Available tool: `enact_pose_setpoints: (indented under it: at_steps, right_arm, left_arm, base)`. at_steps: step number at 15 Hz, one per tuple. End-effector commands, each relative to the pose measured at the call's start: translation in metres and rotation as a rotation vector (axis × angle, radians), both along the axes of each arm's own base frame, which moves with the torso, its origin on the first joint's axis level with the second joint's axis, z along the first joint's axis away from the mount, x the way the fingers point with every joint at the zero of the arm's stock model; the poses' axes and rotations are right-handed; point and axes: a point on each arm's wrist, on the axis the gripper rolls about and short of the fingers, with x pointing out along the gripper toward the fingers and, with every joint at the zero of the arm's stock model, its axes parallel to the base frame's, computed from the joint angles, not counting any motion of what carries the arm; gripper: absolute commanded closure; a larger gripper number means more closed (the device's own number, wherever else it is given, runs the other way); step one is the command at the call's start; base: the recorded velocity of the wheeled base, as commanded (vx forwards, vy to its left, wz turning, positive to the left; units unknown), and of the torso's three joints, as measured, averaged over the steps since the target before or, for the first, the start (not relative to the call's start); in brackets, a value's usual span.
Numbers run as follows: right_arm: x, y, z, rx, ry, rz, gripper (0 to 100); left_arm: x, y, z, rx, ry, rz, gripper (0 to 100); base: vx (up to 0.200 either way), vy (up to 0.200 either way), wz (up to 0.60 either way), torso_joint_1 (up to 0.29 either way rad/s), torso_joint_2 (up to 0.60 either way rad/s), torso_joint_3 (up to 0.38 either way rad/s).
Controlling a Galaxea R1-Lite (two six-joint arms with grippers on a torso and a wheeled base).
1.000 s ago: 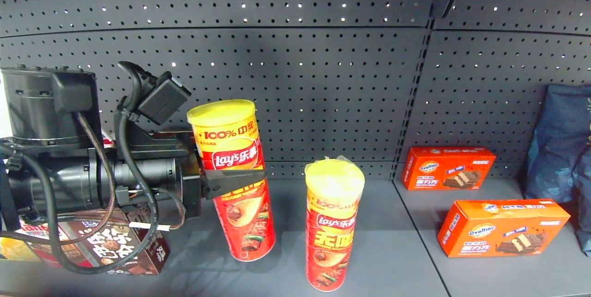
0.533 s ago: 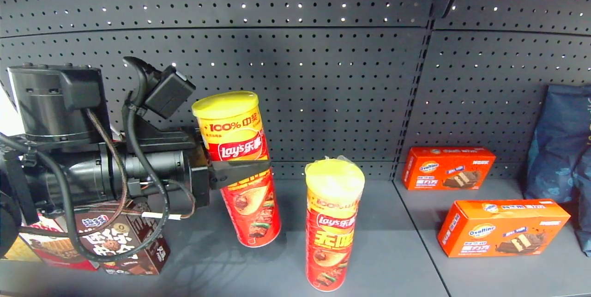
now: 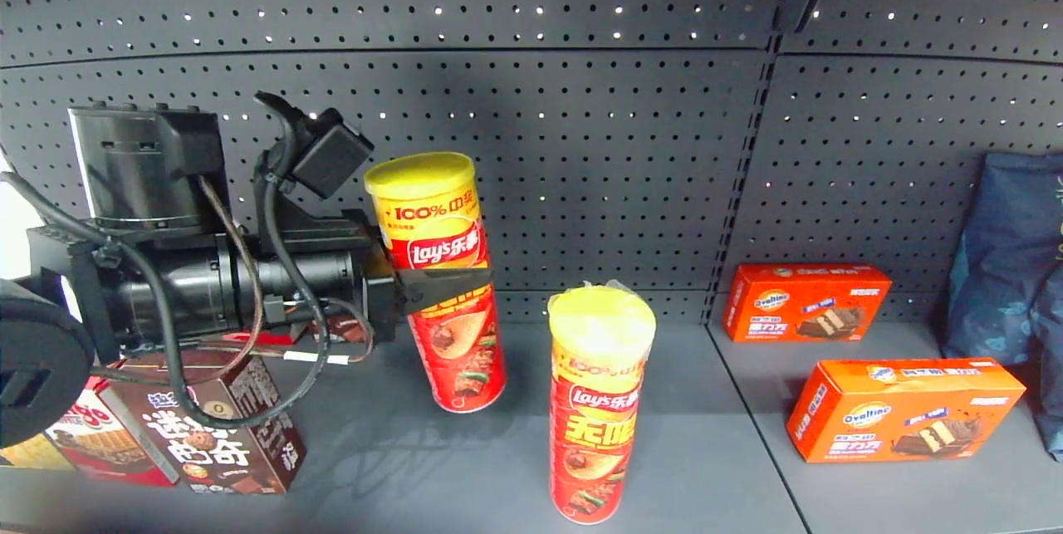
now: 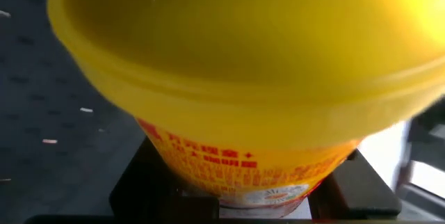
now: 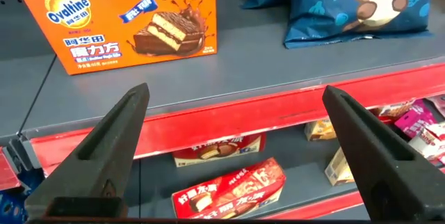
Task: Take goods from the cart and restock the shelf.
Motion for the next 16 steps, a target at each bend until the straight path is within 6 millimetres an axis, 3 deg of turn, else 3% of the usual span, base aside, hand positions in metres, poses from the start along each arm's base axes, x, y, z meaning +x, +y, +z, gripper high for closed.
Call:
enact_pose_setpoints:
  at_steps: [1,7,12,16]
  right_arm:
    - [0.001,0.0,0.0,0.002,0.006,0.0,0]
    - [0.001,0.0,0.0,0.002,0.006,0.0,0]
    - [0.001,0.0,0.0,0.002,0.006,0.0,0]
    - [0.001,0.0,0.0,0.002,0.006,0.0,0]
  left_arm:
    - [0.02,-0.003,-0.007,0.012,0.007,0.0,100]
    - [0.059,-0.029,-0.014,0.057,0.008,-0.128,100]
    - [0.088,-0.043,-0.052,0.132,-0.001,-0.172,100]
    - [0.101,-0.05,-0.063,0.135,0.009,-0.177,100]
  base:
    - [0.0,0.0,0.0,0.0,0.0,0.0]
    - [0.0,0.0,0.0,0.0,0.0,0.0]
    - [0.0,0.0,0.0,0.0,0.0,0.0]
    - [0.0,0.0,0.0,0.0,0.0,0.0]
